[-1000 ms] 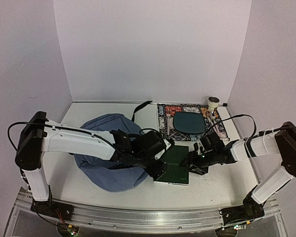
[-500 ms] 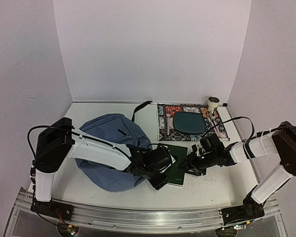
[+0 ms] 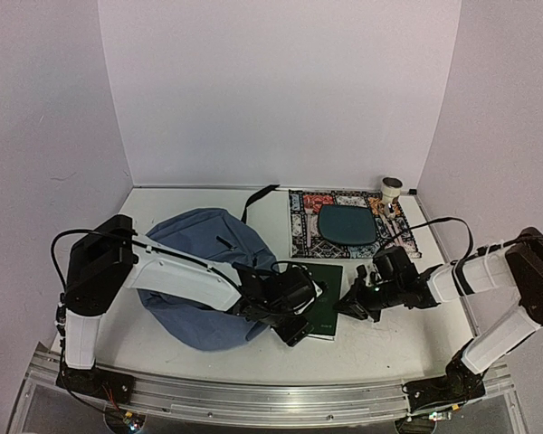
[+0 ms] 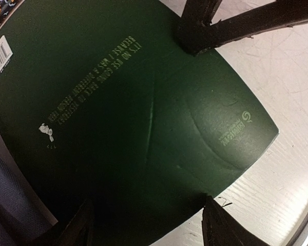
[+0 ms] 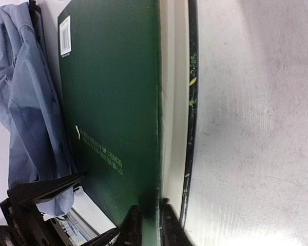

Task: Pack the student bag
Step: Pick up the book from the center of the board, then pass from the right arm to the left

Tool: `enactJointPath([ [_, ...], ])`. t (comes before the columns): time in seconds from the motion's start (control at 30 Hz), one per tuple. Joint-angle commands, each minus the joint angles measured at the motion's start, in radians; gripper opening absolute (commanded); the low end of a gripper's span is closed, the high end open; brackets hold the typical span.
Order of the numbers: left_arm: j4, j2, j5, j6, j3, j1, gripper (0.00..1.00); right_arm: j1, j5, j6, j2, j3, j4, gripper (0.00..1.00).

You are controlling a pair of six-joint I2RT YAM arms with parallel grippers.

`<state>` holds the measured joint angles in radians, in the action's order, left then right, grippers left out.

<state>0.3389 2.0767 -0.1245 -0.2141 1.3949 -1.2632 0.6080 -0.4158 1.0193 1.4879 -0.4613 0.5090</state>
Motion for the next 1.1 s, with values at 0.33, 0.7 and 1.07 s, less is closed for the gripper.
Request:
enactJointPath([
  [0.33, -0.124, -0.214, -0.081, 0.060, -0.098, 0.003, 0.80, 0.006, -0.108, 0.100, -0.133, -0.006, 0.112, 0.00],
  [0.7, -0.261, -0.392, -0.111, 0.212, -0.312, -0.002, 0.82, -0.031, -0.146, 0.221, -0.212, -0.040, 0.097, 0.00],
  [1.07, -0.413, -0.300, -0.281, 0.289, -0.335, -0.108, 0.85, -0.036, -0.146, 0.217, -0.211, -0.077, 0.026, 0.00],
])
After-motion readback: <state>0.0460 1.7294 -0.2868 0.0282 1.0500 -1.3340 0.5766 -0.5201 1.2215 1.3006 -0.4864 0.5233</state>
